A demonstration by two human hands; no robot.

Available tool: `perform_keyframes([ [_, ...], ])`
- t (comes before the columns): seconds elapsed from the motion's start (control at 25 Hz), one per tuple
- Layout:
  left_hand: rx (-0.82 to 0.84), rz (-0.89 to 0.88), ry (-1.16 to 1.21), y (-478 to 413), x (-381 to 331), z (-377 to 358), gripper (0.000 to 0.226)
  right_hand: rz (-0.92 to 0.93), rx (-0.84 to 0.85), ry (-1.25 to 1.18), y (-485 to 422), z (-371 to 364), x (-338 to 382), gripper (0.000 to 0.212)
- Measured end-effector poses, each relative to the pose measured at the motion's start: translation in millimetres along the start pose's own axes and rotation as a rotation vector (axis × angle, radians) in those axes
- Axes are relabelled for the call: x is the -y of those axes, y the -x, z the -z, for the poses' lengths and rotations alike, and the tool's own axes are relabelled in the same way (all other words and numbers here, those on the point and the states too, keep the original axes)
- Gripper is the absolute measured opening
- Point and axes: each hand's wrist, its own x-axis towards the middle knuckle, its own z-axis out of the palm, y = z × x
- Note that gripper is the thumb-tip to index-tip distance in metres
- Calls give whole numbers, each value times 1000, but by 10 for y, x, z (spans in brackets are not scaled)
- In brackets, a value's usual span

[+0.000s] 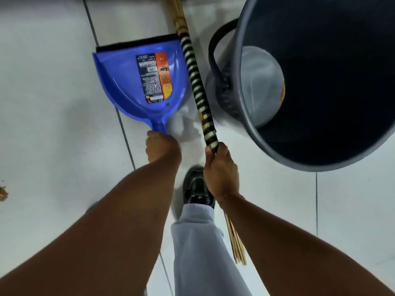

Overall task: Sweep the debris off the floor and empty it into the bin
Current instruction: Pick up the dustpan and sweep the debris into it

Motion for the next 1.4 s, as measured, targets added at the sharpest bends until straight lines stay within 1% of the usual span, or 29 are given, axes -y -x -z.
perform_keyframes([
  [0.12,-15,-28,-30,-22,148,167,34,16,33,9,44,-22,91,33],
  [0.2,0,-14,-45,112,300,467,33,-50,73,-13,177,76,214,28],
  [0.24,4,7,-42,190,400,614,32,-100,89,-14,248,150,291,30],
  [0.28,8,38,-27,305,547,824,32,-117,101,0,376,242,401,36],
  [0.36,8,102,13,526,854,1201,32,-80,110,53,638,391,572,57],
  [0.4,-7,134,45,625,1017,1400,33,-45,119,82,789,470,676,65],
  [0.44,-26,168,74,723,1197,1618,34,-32,135,106,958,538,797,67],
  [0.52,-77,197,136,879,1513,2029,35,-54,153,125,1294,618,1061,57],
  [0.6,-105,164,186,964,1700,2337,38,-64,147,169,1560,624,1258,48],
  [0.68,-111,107,228,1003,1963,2695,44,18,155,274,1891,535,1506,46],
  [0.76,-98,75,226,988,2266,2999,48,71,180,353,2198,368,1718,38],
  [0.84,-81,65,240,935,2620,3235,42,74,184,353,2459,132,1892,33],
  [0.96,-77,88,273,853,3153,3442,40,70,142,340,2711,-216,2037,35],
  [1.04,-72,90,265,726,3561,3560,43,108,123,367,2895,-518,2144,39],
  [1.12,-52,82,224,584,3981,3638,46,158,146,416,3099,-904,2223,40],
  [1.16,-48,82,215,512,4094,3624,46,162,149,408,3148,-1038,2277,40],
  [1.2,-37,97,214,250,4339,3490,46,153,162,389,3160,-1454,2325,40],
  [1.24,-22,86,219,126,4440,3426,46,151,156,370,3150,-1666,2362,39],
  [1.32,15,116,266,42,4538,3250,44,130,139,292,3092,-1867,2389,37],
  [1.4,17,150,251,63,4704,3159,44,77,123,196,3080,-1934,2329,44],
])
